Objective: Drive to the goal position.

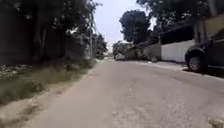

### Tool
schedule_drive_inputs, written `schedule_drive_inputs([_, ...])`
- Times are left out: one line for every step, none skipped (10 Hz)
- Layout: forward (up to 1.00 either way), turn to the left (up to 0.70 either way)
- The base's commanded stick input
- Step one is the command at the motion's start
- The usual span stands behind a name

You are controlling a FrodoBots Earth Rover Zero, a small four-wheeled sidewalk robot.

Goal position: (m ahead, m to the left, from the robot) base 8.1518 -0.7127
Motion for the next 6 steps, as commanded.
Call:
schedule_drive_inputs([1.0,0.02])
schedule_drive_inputs([1.0,0.02])
schedule_drive_inputs([1.0,0.02])
schedule_drive_inputs([1.0,0.02])
schedule_drive_inputs([1.0,0.02])
schedule_drive_inputs([1.0,0.02])
